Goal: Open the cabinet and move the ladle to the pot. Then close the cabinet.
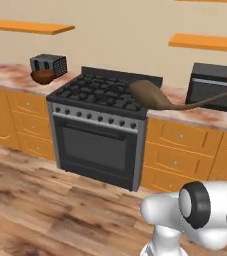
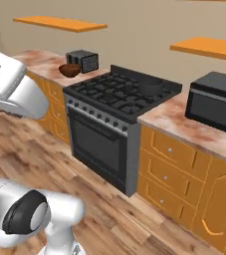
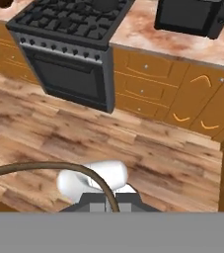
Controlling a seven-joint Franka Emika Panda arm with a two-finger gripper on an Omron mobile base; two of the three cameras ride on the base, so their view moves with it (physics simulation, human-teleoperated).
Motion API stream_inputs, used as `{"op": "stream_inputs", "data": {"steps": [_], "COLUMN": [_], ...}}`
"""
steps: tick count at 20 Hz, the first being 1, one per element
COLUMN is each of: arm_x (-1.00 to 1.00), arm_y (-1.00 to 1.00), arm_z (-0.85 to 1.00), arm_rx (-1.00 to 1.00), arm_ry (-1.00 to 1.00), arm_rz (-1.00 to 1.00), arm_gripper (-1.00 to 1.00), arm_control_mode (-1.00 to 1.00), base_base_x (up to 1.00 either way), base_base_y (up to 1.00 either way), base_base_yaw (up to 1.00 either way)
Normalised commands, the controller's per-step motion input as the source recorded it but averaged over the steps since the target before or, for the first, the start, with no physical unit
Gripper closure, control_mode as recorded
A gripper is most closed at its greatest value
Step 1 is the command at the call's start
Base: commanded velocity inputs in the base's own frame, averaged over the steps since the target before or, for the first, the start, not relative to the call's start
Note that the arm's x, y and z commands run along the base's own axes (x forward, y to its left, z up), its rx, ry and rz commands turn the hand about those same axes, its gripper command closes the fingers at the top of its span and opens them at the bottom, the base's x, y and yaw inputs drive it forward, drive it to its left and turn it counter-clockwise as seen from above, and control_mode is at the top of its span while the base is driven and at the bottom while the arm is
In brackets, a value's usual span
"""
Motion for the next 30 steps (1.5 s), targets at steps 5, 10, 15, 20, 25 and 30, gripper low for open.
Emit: {"op": "stream_inputs", "data": {"steps": [5, 10, 15, 20, 25, 30], "arm_x": [0.00, 0.00, 0.00, 0.00, 0.00, 0.00], "arm_y": [0.00, 0.00, 0.00, 0.00, 0.00, 0.00], "arm_z": [0.00, 0.00, 0.00, 0.00, 0.00, 0.00], "arm_rx": [0.00, 0.00, 0.00, 0.00, 0.00, 0.00], "arm_ry": [0.00, 0.00, 0.00, 0.00, 0.00, 0.00], "arm_rz": [0.00, 0.00, 0.00, 0.00, 0.00, 0.00], "arm_gripper": [1.00, 1.00, 1.00, 1.00, 1.00, 1.00], "arm_control_mode": [1.00, 1.00, 1.00, 1.00, 1.00, 1.00], "base_base_x": [0.52, 1.00, 1.00, 1.00, 0.70, 0.26], "base_base_y": [-0.31, 0.00, 0.00, 0.01, 0.47, 0.87], "base_base_yaw": [-0.54, -0.29, -0.26, -0.26, -0.26, -0.27]}}
